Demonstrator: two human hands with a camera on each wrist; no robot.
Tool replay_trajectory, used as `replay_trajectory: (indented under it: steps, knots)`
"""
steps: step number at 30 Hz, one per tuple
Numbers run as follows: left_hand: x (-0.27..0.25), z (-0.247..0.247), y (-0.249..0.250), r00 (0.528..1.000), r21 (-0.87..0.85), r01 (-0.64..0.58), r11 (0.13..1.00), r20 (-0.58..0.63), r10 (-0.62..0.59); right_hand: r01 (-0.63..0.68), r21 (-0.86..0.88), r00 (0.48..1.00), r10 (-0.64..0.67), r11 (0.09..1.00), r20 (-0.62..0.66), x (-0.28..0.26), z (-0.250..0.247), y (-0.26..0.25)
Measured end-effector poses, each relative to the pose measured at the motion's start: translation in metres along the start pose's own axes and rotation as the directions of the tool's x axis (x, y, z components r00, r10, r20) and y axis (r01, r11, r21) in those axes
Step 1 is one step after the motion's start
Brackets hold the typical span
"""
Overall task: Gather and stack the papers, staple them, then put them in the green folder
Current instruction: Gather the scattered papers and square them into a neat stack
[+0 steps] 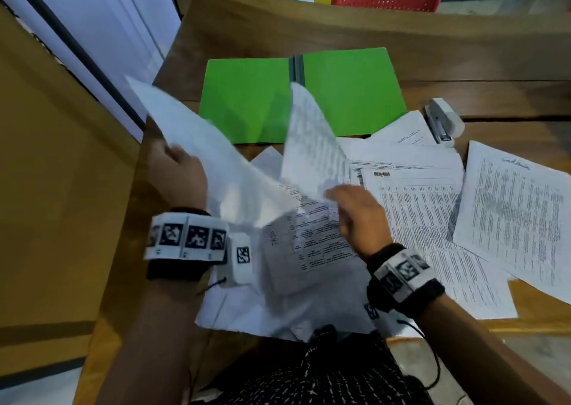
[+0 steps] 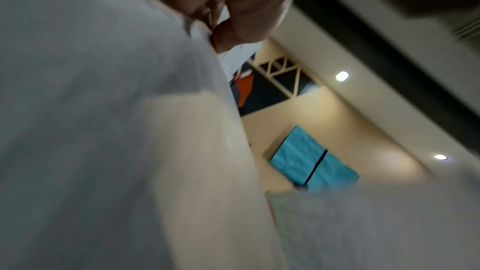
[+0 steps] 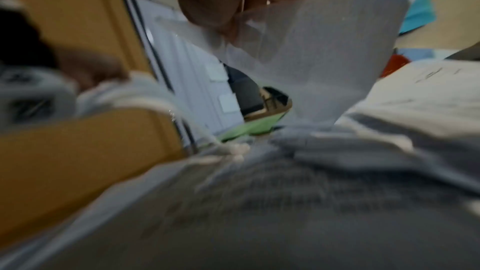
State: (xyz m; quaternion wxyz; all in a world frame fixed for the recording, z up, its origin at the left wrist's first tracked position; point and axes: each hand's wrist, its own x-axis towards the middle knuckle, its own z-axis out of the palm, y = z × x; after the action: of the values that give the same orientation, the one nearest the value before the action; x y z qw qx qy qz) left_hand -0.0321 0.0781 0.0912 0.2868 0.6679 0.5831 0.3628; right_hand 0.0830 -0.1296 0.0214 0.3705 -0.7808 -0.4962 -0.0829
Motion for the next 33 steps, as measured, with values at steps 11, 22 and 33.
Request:
replay_trajectory:
  steps: [11, 22, 33]
  knots:
    - [-0.024, 0.054, 0.046, 0.833, 0.165, -0.363, 0.917, 0.499, 0.24, -0.28, 0.053, 0.768, 0.19, 0.959, 0.611, -0.019, 0.026, -0.001]
    - [-0.063, 0.097, -0.043, 0.72, 0.206, 0.162, 0.965, 0.644, -0.258, -0.846, 0.018, 0.515, 0.809, 0.532, 0.282, 0.011, 0.028, 0.027]
    - [-0.063, 0.09, -0.043, 0.88, 0.084, 0.309, 0.947, 0.354, -0.318, -0.683, 0.001, 0.722, 0.675, 0.73, 0.154, 0.039, -0.004, 0.02]
